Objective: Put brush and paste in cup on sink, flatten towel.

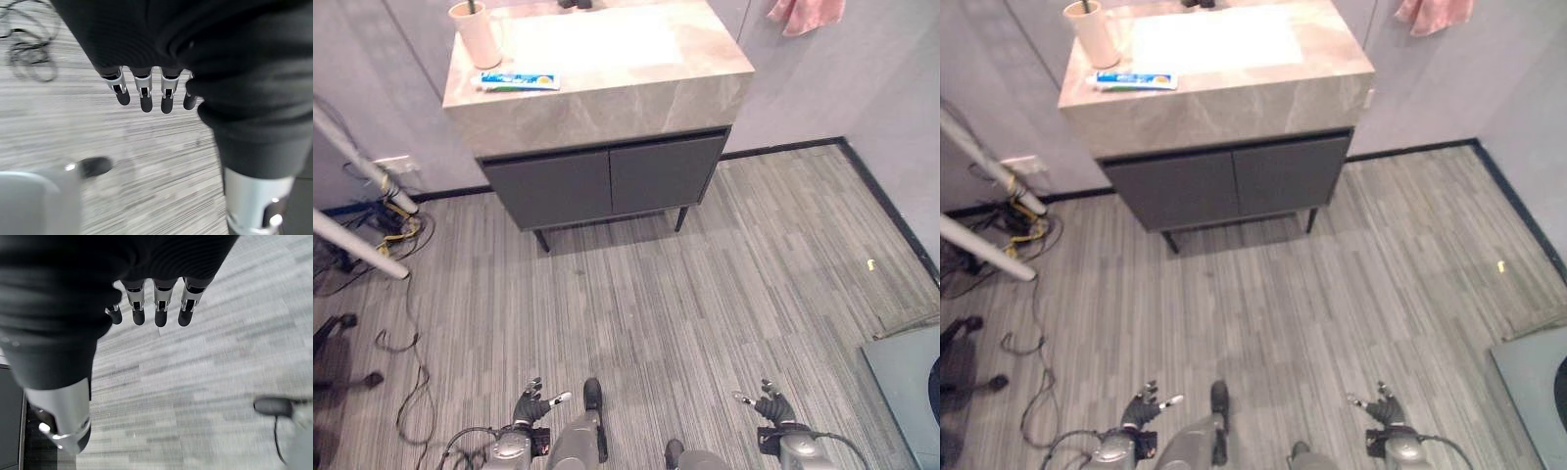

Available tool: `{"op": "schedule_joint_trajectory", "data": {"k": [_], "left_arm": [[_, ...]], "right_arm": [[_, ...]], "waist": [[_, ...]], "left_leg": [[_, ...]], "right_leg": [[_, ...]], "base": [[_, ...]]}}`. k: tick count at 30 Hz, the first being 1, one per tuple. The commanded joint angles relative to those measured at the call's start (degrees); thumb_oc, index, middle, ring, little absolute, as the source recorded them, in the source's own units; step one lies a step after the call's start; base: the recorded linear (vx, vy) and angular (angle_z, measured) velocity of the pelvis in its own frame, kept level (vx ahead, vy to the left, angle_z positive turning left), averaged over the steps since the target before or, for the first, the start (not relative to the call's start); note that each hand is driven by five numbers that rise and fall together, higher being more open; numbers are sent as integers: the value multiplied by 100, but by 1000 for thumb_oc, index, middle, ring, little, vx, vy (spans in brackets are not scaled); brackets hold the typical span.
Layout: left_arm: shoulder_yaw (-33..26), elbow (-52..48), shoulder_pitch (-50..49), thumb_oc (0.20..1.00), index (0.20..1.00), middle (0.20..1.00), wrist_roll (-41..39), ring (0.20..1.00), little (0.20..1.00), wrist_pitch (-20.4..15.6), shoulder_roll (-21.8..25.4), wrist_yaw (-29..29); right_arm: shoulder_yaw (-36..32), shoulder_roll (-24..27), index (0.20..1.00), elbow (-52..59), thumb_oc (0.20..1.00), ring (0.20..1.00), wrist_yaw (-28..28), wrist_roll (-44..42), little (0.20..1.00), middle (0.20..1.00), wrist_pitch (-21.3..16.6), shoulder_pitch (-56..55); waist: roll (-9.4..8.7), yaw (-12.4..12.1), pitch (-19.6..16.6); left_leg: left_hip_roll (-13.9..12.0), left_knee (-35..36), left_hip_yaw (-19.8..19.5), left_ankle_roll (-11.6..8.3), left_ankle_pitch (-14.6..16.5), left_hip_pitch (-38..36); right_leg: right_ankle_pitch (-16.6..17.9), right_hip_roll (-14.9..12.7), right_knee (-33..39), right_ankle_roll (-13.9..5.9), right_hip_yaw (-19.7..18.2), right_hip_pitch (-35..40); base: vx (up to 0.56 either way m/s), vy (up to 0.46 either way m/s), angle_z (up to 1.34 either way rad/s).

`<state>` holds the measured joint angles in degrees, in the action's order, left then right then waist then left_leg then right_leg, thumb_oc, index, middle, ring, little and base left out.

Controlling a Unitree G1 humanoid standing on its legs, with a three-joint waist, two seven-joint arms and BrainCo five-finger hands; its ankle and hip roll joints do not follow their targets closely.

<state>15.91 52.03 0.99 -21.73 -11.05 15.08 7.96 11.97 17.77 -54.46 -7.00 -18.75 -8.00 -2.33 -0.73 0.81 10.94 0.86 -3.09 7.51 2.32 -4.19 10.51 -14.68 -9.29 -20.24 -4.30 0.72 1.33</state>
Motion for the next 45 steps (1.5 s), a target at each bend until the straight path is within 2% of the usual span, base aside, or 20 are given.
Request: {"op": "schedule_joint_trajectory", "data": {"k": [1, 3, 5, 6, 8, 10, 14, 18, 19, 21, 23, 24, 25, 26, 29, 31, 33, 36, 41, 45], "left_arm": [[-181, -460, 11, 1000, 1000, 1000, 253, 1000, 1000, -72, 298, 88], [-205, -610, -13, 1000, 1000, 1000, 424, 1000, 1000, -57, 437, 67], [-214, -540, 54, 1000, 1000, 1000, 601, 1000, 1000, -35, 481, 66], [-249, -465, 99, 1000, 1000, 1000, 624, 1000, 1000, -49, 497, 105], [-259, -421, 120, 1000, 1000, 1000, 651, 1000, 1000, -58, 466, 87], [-224, -303, 212, 1000, 1000, 1000, 626, 1000, 1000, -69, 434, 57], [-153, -127, 416, 1000, 1000, 1000, 724, 1000, 1000, -111, 351, 75], [-77, -51, 447, 1000, 1000, 1000, 626, 1000, 1000, -64, 205, 56], [7, 61, 484, 1000, 1000, 1000, 567, 1000, 1000, -53, 96, 47], [22, 99, 491, 1000, 1000, 1000, 548, 1000, 1000, -53, 58, 52], [169, 62, 542, 1000, 1000, 1000, 537, 1000, 1000, -21, -6, -42], [169, 62, 541, 1000, 1000, 1000, 537, 1000, 1000, -21, -5, -42], [325, -17, 715, 1000, 1000, 1000, 505, 1000, 1000, -20, 21, -78], [361, -28, 816, 1000, 1000, 1000, 460, 1000, 1000, -40, 43, 3], [471, -109, 915, 1000, 1000, 1000, 489, 1000, 1000, -43, 23, -13], [550, -91, 907, 1000, 1000, 1000, 545, 1000, 1000, -78, 35, 21], [551, -82, 879, 1000, 1000, 1000, 546, 1000, 1000, -79, 47, 37], [632, -172, 692, 1000, 1000, 1000, 708, 1000, 1000, -88, 130, -93], [658, -566, 516, 1000, 1000, 1000, 1080, 1000, 1000, -90, 418, -180], [545, -631, 440, 1000, 1000, 1000, 1026, 1000, 1000, -141, 603, -189]], "right_arm": [[164, 157, 1000, 485, 1000, 1000, 57, 231, 1000, 1000, -89, 250], [168, 183, 1000, 784, 1000, 1000, 67, 244, 1000, 1000, -108, 210], [108, 101, 1000, 1005, 1000, 1000, 164, 46, 1000, 1000, -159, 147], [107, 66, 1000, 1017, 1000, 1000, 163, 57, 1000, 1000, -163, 89], [99, 69, 1000, 1052, 1000, 1000, 202, 48, 1000, 1000, -182, 17], [75, 91, 1000, 1014, 1000, 1000, 231, 51, 1000, 1000, -186, -59], [-42, 73, 1000, 997, 1000, 1000, 181, 35, 1000, 1000, -189, -247], [-166, 61, 1000, 986, 1000, 1000, 190, -1, 1000, 1000, -146, -392], [-113, 129, 1000, 851, 1000, 1000, 199, -17, 1000, 1000, -127, -367], [-91, 200, 1000, 827, 1000, 1000, 217, 40, 1000, 1000, -126, -397], [-105, 441, 1000, 832, 1000, 1000, 252, 194, 1000, 1000, -131, -399], [-105, 441, 1000, 832, 1000, 1000, 252, 194, 1000, 1000, -131, -399], [-142, 564, 1000, 829, 1000, 1000, 180, 146, 1000, 1000, -163, -312], [-109, 615, 1000, 801, 1000, 1000, 125, 117, 1000, 1000, -175, -220], [-97, 674, 1000, 654, 1000, 1000, 8, 224, 1000, 1000, -161, -110], [-132, 702, 1000, 552, 1000, 1000, -107, 297, 1000, 1000, -193, -59], [-62, 705, 1000, 518, 1000, 1000, -124, 351, 1000, 1000, -188, -10], [110, 665, 1000, 314, 1000, 1000, -51, 597, 1000, 1000, -170, 77], [186, 561, 1000, 392, 1000, 1000, -46, 1091, 1000, 1000, -105, 110], [498, 374, 1000, 611, 1000, 1000, 139, 1183, 1000, 1000, -131, 223]], "waist": [[-30, -134, -202], [121, -12, 12], [187, 189, 113], [188, 247, 182], [235, 380, 196], [165, 614, 201], [-8, 898, 132], [-6, 1049, 57], [-50, 1143, -41], [2, 1221, -121], [39, 1250, -152], [38, 1252, -155], [-189, 1153, 18], [-275, 1133, 87], [-290, 1010, 154], [-217, 923, 116], [-136, 831, 98], [108, 588, 14], [23, 458, -135], [53, 397, -29]], "left_leg": [[133, -662, -77, -23, 20, 519], [226, -542, -95, 128, 180, 153], [266, -265, -232, 192, 275, -299], [289, -128, -200, 218, 332, -565], [291, 113, -247, 175, 408, -939], [439, 217, -471, 147, 601, -1303], [503, 509, -716, -14, 883, -1890], [348, 499, -997, -163, 1039, -2365], [296, 226, -1034, -202, 1188, -2475], [214, -24, -1113, -266, 1151, -2519], [43, -1940, -991, -726, 36, -1787], [44, -1940, -992, -726, 35, -1784], [-37, -3230, -621, -805, -279, -934], [-236, -3560, -233, -751, -178, -601], [-447, -3362, 206, -682, 21, -127], [-926, -2033, 611, -612, 135, 256], [-884, -952, 275, -634, -43, 225], [-888, 625, -680, -914, -756, 296], [-357, -311, -710, -561, -163, 241], [-265, -242, -468, -343, 10, -40]], "right_leg": [[2647, -208, -945, -297, -211, -24], [2917, -108, -1670, -300, -220, -473], [2360, 539, -2098, -254, -398, -1166], [2200, 442, -2056, -205, -157, -1440], [1996, 391, -1590, -178, 226, -1783], [1987, 765, -692, -260, -104, -2076], [2529, 653, 1468, -534, -495, -2289], [2616, 657, 1633, -558, -498, -2164], [2647, 873, 1301, -455, -768, -2043], [2539, 1048, 1113, -347, -792, -2032], [2226, 1065, 1056, -52, -554, -1557], [2226, 1063, 1056, -53, -553, -1559], [2040, 875, 1097, 127, -512, -1209], [1918, 812, 1068, 219, -397, -1135], [1757, 772, 1073, 257, -314, -896], [1439, 706, 1136, 149, -190, -548], [1315, 697, 1158, 67, -308, -412], [1050, 675, 1157, -103, -765, 10], [1287, 104, 520, -359, -1192, 126], [1986, 207, -232, -367, -1011, -506]], "base": [[350, 365, 4], [350, 327, 3], [391, 270, -4], [369, 246, 6], [408, 146, -10], [515, 6, 6], [511, -61, 30], [539, -125, 54], [578, -166, 70], [553, -181, 41], [431, -219, -5], [320, -277, 41], [280, -292, 59], [391, -338, 67], [263, -92, 49], [544, 72, 45], [473, 217, 13], [613, 324, -51], [408, 359, -101], [141, 241, -43]]}}
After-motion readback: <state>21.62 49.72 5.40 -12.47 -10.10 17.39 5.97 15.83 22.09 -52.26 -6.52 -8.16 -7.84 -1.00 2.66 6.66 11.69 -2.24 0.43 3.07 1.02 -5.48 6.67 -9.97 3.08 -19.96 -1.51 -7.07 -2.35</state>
